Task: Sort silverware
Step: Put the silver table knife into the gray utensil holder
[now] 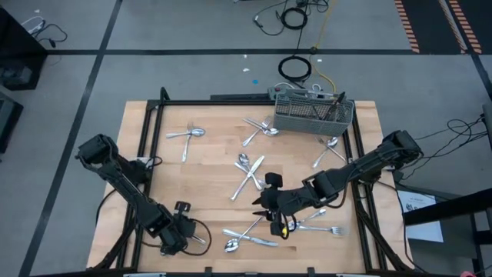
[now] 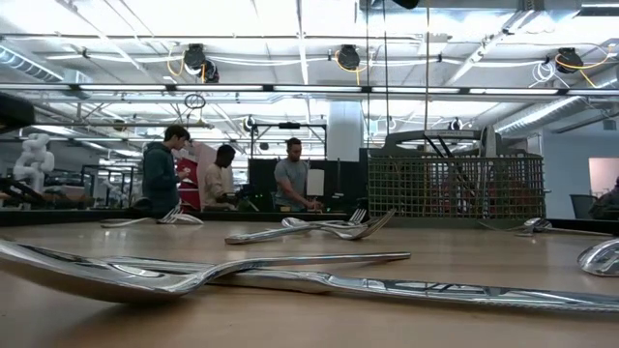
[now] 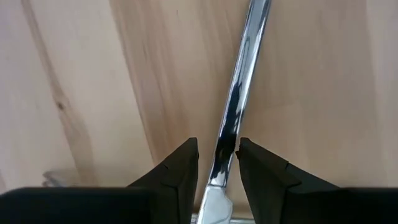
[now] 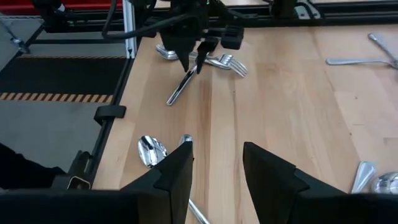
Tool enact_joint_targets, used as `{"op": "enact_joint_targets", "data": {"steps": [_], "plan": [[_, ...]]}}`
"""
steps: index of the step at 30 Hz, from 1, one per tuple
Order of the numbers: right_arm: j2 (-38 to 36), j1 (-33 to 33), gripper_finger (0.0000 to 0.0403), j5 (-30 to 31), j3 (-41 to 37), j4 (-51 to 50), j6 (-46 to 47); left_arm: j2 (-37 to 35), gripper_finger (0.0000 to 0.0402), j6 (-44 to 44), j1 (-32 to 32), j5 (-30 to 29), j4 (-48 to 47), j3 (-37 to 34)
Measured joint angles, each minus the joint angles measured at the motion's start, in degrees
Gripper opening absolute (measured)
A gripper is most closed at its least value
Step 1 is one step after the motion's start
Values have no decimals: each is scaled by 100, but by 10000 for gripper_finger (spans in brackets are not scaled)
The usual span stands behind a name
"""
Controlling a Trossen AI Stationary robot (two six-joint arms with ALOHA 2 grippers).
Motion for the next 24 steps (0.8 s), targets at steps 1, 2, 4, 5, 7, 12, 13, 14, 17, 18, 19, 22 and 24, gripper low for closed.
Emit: {"op": "enact_joint_targets", "data": {"steps": [1, 2, 4, 5, 7, 12, 13, 14, 17, 18, 19, 22, 24], "plan": [[-2, 2, 132, 17, 0, 2, 33, 25, 125, 2, -23, -26, 19, 0], [0, 2, 132, 14, 0, 4, 77, 49, 125, 35, -52, -44, 44, 0], [0, 0, 132, 32, 0, 7, 117, 75, 125, 215, -137, -60, 29, 0], [0, 0, 132, 76, 0, 9, 120, 88, 125, 279, -176, -68, 29, 0], [0, -2, 132, 164, 0, 11, 120, 122, 125, 307, -242, -98, -48, 0], [0, -6, 132, 299, 0, 41, 146, 319, 125, 258, -318, -125, -51, 9], [0, -9, 132, 301, 0, 46, 146, 365, 125, 260, -337, -146, -36, 21], [0, -9, 132, 303, 0, 44, 146, 404, 125, 261, -339, -158, -34, 26], [0, -17, 132, 306, 0, 55, 146, 474, 125, 250, -334, -163, -27, 24], [0, -20, 132, 310, 0, 55, 146, 479, 125, 249, -335, -174, -29, 22], [0, -26, 132, 317, 0, 55, 146, 479, 125, 251, -333, -171, -26, 22], [0, -48, 132, 336, 0, 57, 183, 485, 124, 251, -333, -174, -29, 17], [0, -55, 132, 414, 0, 55, 206, 487, 119, 249, -333, -174, -27, 15]]}}
